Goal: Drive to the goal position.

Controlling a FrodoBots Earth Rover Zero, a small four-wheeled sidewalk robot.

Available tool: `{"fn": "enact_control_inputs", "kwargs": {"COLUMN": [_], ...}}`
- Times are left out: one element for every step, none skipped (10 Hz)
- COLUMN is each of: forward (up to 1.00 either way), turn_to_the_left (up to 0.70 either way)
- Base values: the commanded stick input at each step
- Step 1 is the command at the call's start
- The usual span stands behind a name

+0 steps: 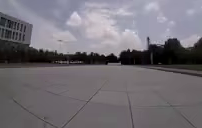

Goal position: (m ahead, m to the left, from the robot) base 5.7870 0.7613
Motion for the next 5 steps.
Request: {"fn": "enact_control_inputs", "kwargs": {"forward": [0.50,0.50,0.50,0.50,0.50], "turn_to_the_left": [-0.02,-0.02,-0.02,-0.02,-0.02]}}
